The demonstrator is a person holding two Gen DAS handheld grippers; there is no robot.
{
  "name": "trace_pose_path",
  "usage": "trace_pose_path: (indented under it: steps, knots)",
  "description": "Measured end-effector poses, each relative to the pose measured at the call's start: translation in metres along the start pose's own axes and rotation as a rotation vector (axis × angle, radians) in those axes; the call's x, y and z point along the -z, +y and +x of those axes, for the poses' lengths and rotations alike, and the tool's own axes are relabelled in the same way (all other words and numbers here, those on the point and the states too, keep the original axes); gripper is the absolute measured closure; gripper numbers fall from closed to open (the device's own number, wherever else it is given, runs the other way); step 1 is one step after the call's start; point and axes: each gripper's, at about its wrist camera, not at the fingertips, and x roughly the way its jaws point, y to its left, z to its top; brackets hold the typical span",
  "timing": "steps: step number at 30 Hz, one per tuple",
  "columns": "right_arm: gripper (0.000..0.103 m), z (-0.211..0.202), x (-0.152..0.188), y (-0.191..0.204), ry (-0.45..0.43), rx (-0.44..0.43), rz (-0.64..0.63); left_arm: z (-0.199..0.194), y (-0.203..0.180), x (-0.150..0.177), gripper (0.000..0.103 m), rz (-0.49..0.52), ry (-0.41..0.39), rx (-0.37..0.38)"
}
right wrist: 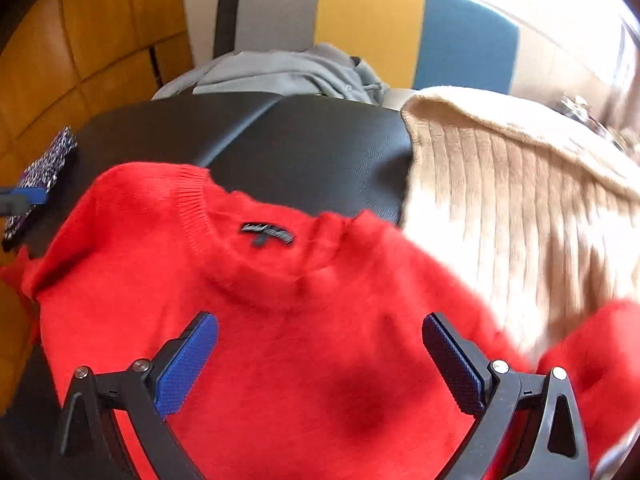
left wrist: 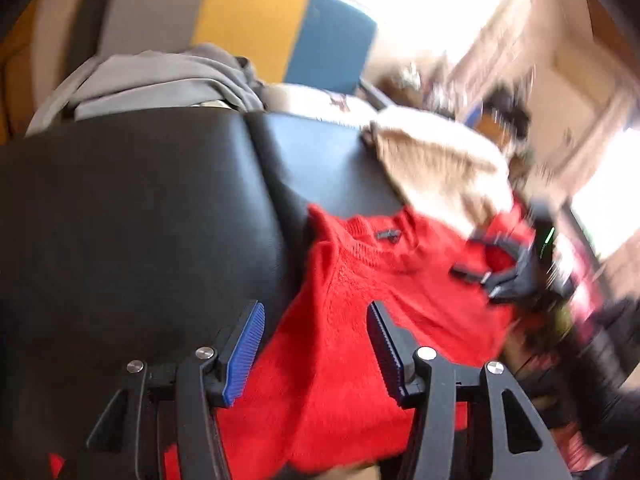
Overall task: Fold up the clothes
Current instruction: 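Grasp the red sweater at the collar with both grippers and lift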
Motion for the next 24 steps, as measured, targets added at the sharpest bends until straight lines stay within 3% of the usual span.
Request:
trace_pose_path:
  steps: [3,5,8,13,15,21,22,24]
  knots:
    - [0.0,0.015,-0.017,-0.019,0.038,-0.018,-0.049,0.034,-0.019,-0.025,0.049,0.112,0.055,-0.006]
    - [0.0,0.026,-0.024,-0.029,0.076,-0.061,-0.057,0.049,-0.016,-0.029,0.049,0.116,0.075,-0.022]
    - [0.0,0.047,-0.036,-0.033,0.126,-0.055,-0.133,0.073,-0.01,-0.037,0.049,0.113,0.1,-0.048]
    - [0.0,0.085,-0.035,-0.046,0.263,-0.068,-0.149,0.113,0.003,-0.041,0.048,0.086,0.196,-0.011]
    - [0.0,0.086,-0.032,-0.057,0.264,-0.109,-0.079,0.125,0.006,-0.037,0.048,0.076,0.229,0.0]
    - [0.0,0.074,-0.015,-0.05,0.164,-0.061,-0.096,0.126,-0.008,-0.022,0.044,0.121,0.145,-0.033]
    - [0.003,0.07,-0.014,-0.048,0.152,-0.05,-0.094,0.124,-0.011,-0.017,0.044,0.135,0.129,-0.045]
    - [0.033,0.06,-0.012,-0.041,0.129,-0.025,-0.095,0.117,-0.015,-0.008,0.044,0.14,0.112,-0.066]
